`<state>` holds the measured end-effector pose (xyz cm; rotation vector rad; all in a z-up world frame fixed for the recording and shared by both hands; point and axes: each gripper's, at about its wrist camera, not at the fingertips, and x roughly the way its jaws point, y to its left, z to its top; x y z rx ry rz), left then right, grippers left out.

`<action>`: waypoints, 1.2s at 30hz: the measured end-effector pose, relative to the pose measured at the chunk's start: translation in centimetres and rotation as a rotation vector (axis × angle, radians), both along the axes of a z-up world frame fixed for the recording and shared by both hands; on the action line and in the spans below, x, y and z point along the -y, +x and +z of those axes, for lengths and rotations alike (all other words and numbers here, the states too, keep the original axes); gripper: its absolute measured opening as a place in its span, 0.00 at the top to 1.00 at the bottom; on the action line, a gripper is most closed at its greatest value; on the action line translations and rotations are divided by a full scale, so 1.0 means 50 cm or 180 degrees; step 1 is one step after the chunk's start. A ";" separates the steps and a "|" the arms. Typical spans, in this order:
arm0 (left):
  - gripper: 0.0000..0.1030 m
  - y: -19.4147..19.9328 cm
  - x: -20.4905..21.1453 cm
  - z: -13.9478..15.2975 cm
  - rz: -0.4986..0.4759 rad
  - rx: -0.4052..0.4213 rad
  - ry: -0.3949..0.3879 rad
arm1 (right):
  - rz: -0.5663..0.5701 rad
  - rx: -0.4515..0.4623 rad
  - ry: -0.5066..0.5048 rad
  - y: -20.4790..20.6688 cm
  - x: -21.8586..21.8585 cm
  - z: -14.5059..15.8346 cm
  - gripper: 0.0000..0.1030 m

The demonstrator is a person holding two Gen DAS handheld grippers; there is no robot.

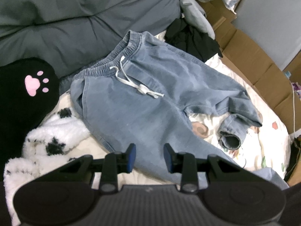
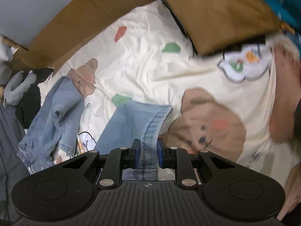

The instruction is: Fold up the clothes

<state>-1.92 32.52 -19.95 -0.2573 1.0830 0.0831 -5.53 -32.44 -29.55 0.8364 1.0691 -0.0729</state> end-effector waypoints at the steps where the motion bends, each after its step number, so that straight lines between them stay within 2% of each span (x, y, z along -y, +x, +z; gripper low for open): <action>1: 0.66 0.000 0.000 0.001 0.0001 0.0005 -0.0003 | 0.0024 0.0006 -0.0029 0.002 0.005 0.010 0.82; 5: 0.66 0.000 0.002 0.006 0.0007 0.0025 -0.0014 | 0.0143 -0.0074 -0.0111 -0.001 0.008 0.019 0.83; 8: 0.66 0.000 0.004 0.009 0.0009 0.0037 -0.0019 | 0.0221 -0.0249 -0.0120 -0.013 -0.004 -0.005 0.82; 10: 0.66 -0.003 0.004 0.011 -0.0002 0.0027 -0.0002 | 0.0248 -0.0383 -0.0033 -0.023 -0.013 -0.035 0.82; 13: 0.66 -0.006 0.007 0.013 -0.0020 0.0008 0.0036 | 0.0177 -0.0531 0.0317 -0.045 -0.016 -0.089 0.79; 15: 0.66 -0.008 0.008 0.016 -0.0030 0.0003 0.0068 | 0.0105 -0.0620 0.0383 -0.058 -0.016 -0.116 0.75; 18: 0.66 -0.010 0.010 0.020 -0.0042 0.0000 0.0109 | 0.0125 -0.0614 0.0326 -0.070 -0.012 -0.144 0.72; 22: 0.66 -0.016 0.014 0.025 -0.0076 -0.0009 0.0167 | 0.0038 -0.0561 0.0469 -0.079 -0.001 -0.179 0.71; 25: 0.66 -0.020 0.015 0.023 -0.0074 -0.0041 0.0192 | -0.0006 -0.0545 0.0465 -0.076 0.008 -0.206 0.61; 36: 0.66 -0.029 0.029 0.015 -0.0121 -0.0147 0.0289 | 0.0128 -0.0353 0.0359 -0.015 0.027 -0.287 0.54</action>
